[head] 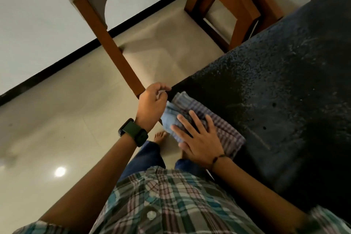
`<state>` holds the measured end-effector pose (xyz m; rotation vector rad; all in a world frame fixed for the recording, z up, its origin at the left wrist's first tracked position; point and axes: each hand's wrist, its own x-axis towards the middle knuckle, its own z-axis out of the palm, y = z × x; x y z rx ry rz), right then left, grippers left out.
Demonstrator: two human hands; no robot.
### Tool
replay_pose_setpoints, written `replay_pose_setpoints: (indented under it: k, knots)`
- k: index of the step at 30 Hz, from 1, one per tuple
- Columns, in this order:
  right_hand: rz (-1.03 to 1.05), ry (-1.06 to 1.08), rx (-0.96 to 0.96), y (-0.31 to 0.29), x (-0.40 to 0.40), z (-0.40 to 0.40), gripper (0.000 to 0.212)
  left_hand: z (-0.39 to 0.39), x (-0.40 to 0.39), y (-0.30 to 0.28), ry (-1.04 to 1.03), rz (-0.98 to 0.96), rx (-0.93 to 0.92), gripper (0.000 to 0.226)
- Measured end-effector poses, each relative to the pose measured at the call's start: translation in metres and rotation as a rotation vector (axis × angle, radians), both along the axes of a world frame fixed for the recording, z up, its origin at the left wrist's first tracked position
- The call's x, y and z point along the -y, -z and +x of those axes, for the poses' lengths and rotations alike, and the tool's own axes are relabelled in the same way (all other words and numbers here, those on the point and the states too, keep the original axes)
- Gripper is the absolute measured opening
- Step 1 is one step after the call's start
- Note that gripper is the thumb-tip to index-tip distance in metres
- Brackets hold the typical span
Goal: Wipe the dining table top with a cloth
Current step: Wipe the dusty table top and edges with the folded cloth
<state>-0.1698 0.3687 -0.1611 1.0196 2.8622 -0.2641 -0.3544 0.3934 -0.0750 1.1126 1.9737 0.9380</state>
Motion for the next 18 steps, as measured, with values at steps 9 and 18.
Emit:
replay_pose_setpoints:
  k: [9,18]
  knots:
    - [-0.030,0.528,0.044,-0.010,-0.134,-0.096,0.058,-0.038,-0.042,-0.002,0.203,0.005,0.078,0.020]
    - [0.100,0.593,-0.012,-0.003,-0.029,-0.052,0.056,-0.028,-0.080,0.006,0.467,0.045,0.079,0.022]
